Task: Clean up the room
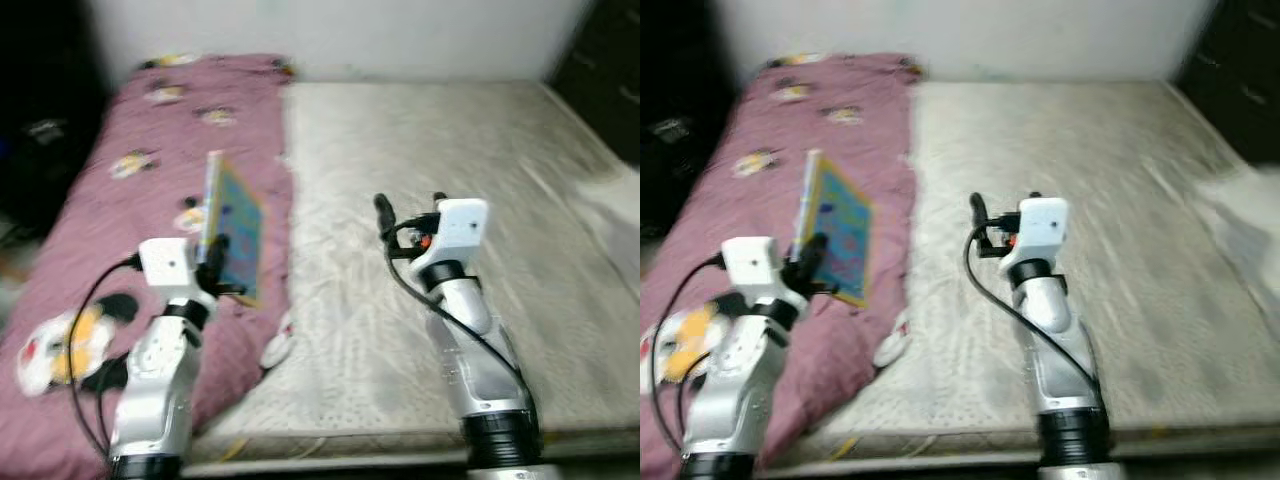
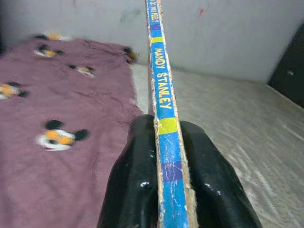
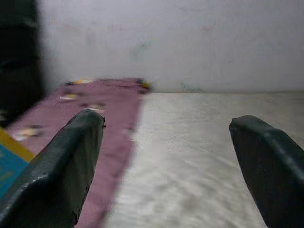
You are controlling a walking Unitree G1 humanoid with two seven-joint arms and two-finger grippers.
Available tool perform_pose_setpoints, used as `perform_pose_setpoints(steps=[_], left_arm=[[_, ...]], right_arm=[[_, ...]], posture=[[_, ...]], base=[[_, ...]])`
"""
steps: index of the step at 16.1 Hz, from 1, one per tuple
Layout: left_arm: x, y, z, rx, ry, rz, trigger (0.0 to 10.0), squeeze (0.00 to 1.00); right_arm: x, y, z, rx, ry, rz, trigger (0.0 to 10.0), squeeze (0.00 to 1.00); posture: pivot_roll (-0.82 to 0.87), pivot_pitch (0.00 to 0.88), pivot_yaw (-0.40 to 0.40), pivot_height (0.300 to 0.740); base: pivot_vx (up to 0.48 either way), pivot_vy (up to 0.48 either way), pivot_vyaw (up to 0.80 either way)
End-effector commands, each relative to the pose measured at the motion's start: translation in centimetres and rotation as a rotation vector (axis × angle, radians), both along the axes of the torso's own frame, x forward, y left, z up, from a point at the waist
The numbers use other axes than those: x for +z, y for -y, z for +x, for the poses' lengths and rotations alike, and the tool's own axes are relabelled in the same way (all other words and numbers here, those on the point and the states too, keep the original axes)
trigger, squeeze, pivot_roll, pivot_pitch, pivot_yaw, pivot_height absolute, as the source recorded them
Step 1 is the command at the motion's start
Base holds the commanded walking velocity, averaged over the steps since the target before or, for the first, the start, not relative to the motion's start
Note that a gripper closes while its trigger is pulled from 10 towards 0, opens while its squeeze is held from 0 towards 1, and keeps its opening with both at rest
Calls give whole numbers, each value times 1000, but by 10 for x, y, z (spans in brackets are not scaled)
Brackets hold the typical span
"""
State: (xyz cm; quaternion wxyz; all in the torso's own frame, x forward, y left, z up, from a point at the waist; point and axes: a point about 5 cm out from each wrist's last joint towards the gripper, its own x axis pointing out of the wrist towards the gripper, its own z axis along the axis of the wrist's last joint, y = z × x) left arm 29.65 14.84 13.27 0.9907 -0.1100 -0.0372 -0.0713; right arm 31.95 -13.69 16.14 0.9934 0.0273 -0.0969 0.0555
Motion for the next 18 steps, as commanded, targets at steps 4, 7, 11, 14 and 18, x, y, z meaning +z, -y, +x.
perform_pose_setpoints(steps=[4, 7, 11, 14, 18], left_arm=[[-2, 6, -4, 16, -9, 16, 10000, 0], [-2, 12, -5, -9, -6, 23, 10000, 0], [-1, 15, -5, -26, 0, 26, 10000, 0], [1, 17, -4, -41, 9, 21, 10000, 0], [1, 20, -6, -57, 11, 7, 10000, 0]], right_arm=[[-3, -2, 0, 8, -50, 11, 10000, 0], [-10, 0, 0, -13, -95, -22, 10000, 0], [-9, -2, 1, -14, -95, -6, 10000, 0], [-6, -1, 2, -16, -89, 2, 10000, 0], [-5, -5, 3, -5, -85, 9, 10000, 0]], posture=[[-47, 98, -34, 740], [-45, 91, -40, 740], [-44, 87, -38, 740], [-47, 91, -41, 740], [-47, 98, -42, 740]], base=[[0, 0, 0], [0, 0, 0], [0, 0, -123], [0, 0, -327], [0, 0, -334]])
